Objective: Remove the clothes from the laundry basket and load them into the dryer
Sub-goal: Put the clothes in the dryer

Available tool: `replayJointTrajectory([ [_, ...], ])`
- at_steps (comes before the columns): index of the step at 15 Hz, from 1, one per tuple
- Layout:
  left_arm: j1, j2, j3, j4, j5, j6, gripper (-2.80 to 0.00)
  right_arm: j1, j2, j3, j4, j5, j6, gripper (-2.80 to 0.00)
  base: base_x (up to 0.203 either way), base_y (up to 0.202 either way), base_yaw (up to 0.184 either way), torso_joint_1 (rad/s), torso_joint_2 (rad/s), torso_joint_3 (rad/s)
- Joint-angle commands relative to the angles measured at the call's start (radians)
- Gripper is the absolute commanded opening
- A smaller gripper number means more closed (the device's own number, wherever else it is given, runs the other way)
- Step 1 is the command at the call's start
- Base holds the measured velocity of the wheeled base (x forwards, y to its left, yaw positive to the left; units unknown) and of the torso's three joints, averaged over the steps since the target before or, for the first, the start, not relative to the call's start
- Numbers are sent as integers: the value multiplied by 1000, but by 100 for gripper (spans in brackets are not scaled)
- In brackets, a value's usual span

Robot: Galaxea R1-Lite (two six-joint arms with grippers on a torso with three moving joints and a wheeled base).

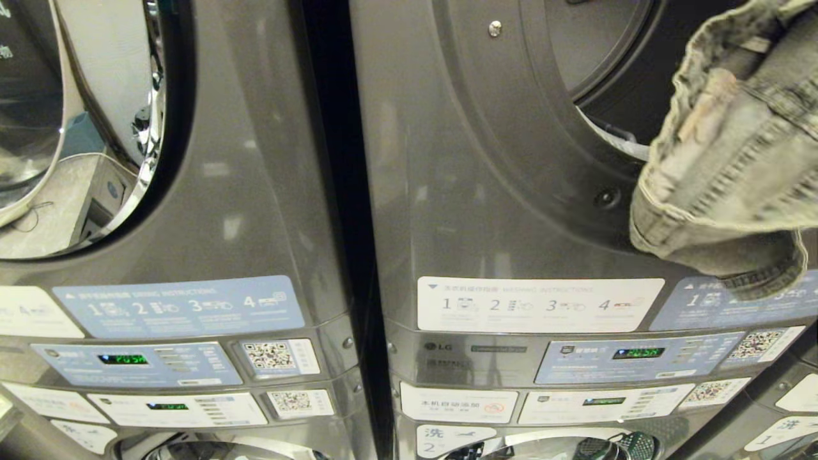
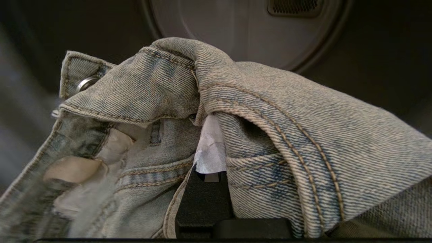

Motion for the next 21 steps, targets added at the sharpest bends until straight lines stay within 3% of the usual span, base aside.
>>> replayJointTrajectory([
  [1, 0, 2, 0, 1, 0, 0, -280, 13, 239, -129, -79, -21, 1, -280, 0, 0, 0, 0, 0, 0],
  [5, 0, 1, 0, 1, 0, 0, -280, 90, 474, -556, -162, -107, 1, -280, 0, 0, 0, 0, 0, 0],
  [6, 0, 2, 0, 1, 0, 0, -280, 116, 497, -611, -173, -128, -3, -280, 0, 0, 0, 0, 0, 0],
  [10, 0, 2, 0, -1, 0, -2, -280, 237, 506, -562, -313, -263, -68, -280, 0, 0, 0, 0, 0, 0],
  [15, 0, 1, 1, -5, 0, -2, -280, 248, 552, -427, -321, -304, -60, -280, 0, 0, 0, 0, 0, 0],
  [16, 0, 0, 1, -5, 0, -2, -280, 248, 564, -426, -316, -311, -60, -193, 0, 0, 0, 0, 0, 0],
  [17, 0, 1, 1, -5, 0, -2, -280, 248, 578, -429, -317, -312, -60, 0, 0, 0, 0, 0, 0, 0],
  [21, 0, 2, 1, -5, 0, -2, -280, 247, 579, -424, -295, -305, -32, 0, 0, 0, 0, 0, 0, 0],
])
